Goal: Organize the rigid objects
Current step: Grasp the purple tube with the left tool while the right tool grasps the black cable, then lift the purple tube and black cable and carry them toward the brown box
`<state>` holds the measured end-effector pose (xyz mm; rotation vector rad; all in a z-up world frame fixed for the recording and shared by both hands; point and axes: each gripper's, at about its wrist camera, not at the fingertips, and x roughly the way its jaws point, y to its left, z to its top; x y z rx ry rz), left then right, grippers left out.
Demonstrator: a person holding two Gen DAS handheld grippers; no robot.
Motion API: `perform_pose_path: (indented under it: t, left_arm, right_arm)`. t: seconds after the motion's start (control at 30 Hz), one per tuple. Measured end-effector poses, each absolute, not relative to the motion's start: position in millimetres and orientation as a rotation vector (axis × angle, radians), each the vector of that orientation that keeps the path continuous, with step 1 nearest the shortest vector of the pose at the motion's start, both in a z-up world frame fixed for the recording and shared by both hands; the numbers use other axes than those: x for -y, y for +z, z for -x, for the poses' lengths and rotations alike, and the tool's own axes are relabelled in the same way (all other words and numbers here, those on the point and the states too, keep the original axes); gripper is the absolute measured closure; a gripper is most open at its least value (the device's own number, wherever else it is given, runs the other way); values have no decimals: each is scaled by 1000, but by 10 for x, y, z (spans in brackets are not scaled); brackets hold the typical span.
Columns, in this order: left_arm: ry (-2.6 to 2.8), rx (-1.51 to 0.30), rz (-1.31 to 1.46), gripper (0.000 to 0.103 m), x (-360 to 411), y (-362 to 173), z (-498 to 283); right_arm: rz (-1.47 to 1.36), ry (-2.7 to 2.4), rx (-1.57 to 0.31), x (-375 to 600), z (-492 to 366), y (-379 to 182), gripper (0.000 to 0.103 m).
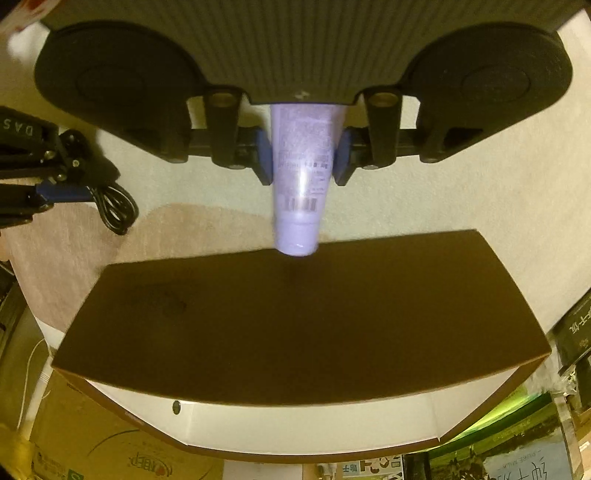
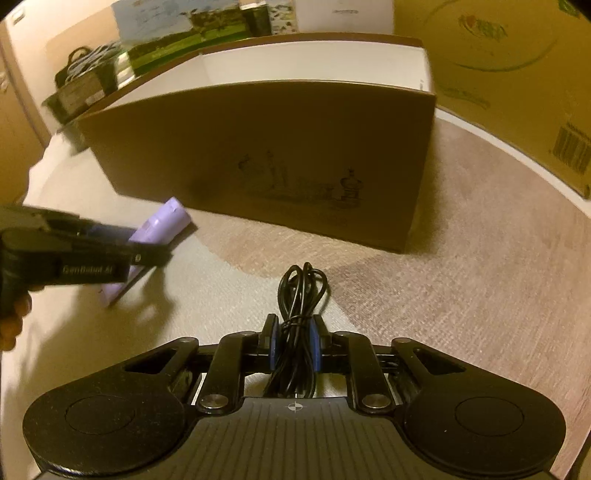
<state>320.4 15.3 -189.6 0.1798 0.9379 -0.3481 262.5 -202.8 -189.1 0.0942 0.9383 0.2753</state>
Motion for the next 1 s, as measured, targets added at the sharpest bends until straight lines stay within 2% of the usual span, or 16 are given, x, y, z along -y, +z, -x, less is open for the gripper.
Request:
perform_pose_path:
  t: [0.47, 1.0]
  left_arm:
    - [-190, -995, -87, 71, -276, -1833, -2183]
    - [-184, -1017, -108, 70, -213, -1851, -2302]
  right_arm:
    - [-56, 395, -950, 1940, -2241, -1881, 87]
    - [-77, 360, -951, 1882, -2293, -1904, 87]
